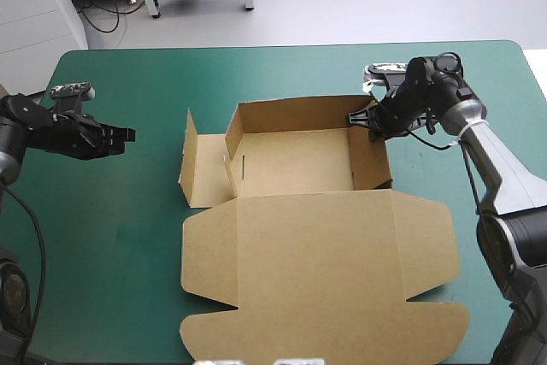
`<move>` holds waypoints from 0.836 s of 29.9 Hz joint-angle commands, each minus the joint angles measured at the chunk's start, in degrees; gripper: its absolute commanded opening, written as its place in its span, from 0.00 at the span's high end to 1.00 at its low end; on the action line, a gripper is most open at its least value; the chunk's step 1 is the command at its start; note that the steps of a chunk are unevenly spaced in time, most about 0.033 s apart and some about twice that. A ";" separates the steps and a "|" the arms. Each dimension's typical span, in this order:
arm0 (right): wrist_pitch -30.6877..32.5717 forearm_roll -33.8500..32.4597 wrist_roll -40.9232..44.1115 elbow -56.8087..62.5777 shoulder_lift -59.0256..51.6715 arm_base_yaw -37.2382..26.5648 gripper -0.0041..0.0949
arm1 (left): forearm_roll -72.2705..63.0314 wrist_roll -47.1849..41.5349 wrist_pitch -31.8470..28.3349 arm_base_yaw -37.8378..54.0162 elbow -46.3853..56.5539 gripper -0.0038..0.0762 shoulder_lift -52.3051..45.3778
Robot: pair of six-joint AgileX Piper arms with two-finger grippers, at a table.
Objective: Fold the box
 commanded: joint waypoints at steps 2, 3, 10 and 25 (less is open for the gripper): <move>0.63 0.77 -0.50 -4.22 -2.68 0.07 0.42 | -2.02 -1.30 -1.02 -0.02 -1.39 0.99 -2.50; 0.87 0.77 -0.50 -5.14 -2.68 0.07 0.37 | -2.02 -1.69 -1.02 -0.02 -1.39 0.99 -2.50; 7.51 -0.25 1.13 -11.75 -2.99 0.07 0.12 | -2.02 -1.69 -1.02 -0.02 -1.39 0.99 -2.50; 7.51 -1.62 4.51 -5.41 -10.59 1.22 0.12 | -3.91 -2.18 -0.65 -0.02 -1.39 0.99 -2.50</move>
